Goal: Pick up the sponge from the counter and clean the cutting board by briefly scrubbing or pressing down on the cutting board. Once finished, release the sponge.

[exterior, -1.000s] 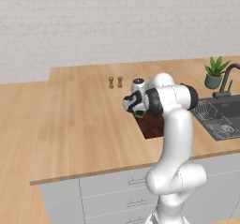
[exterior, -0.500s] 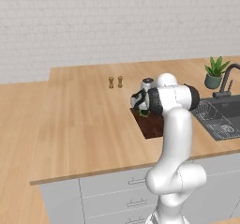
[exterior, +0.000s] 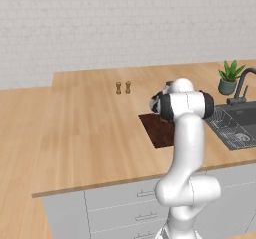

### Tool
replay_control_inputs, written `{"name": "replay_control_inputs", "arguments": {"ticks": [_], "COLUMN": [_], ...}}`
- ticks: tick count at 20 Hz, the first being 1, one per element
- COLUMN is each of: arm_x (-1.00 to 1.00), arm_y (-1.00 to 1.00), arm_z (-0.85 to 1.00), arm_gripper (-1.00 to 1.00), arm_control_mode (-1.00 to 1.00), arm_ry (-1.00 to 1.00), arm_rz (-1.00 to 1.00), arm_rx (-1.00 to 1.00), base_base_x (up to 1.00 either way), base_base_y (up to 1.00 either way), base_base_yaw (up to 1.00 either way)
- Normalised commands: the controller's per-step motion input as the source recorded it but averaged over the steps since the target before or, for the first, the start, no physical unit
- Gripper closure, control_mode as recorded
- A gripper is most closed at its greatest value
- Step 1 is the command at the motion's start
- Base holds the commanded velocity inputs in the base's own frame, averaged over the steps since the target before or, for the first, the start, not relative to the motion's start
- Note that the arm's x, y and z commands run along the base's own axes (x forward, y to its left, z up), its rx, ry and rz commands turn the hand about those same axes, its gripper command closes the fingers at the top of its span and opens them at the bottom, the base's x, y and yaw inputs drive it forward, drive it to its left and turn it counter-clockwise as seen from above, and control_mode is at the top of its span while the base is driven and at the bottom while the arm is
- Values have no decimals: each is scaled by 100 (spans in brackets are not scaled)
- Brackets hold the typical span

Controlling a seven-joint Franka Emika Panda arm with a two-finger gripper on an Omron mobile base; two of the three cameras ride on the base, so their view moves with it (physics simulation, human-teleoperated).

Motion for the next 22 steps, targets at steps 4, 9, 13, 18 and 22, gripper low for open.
{"name": "replay_control_inputs", "arguments": {"ticks": [4,9,13,18,22], "arm_x": [6,7,51,9,-6], "arm_y": [-61,-10,68,80,59], "arm_z": [-1,-61,0,-18,-98], "arm_gripper": [100,100,100,100,100], "arm_control_mode": [-100,-100,-100,-100,-100], "arm_ry": [0,5,0,7,17], "arm_rz": [0,0,0,0,2], "arm_rx": [0,0,0,0,-3], "base_base_x": [0,0,0,0,0], "base_base_y": [0,0,0,0,0], "base_base_yaw": [0,0,0,0,0]}}
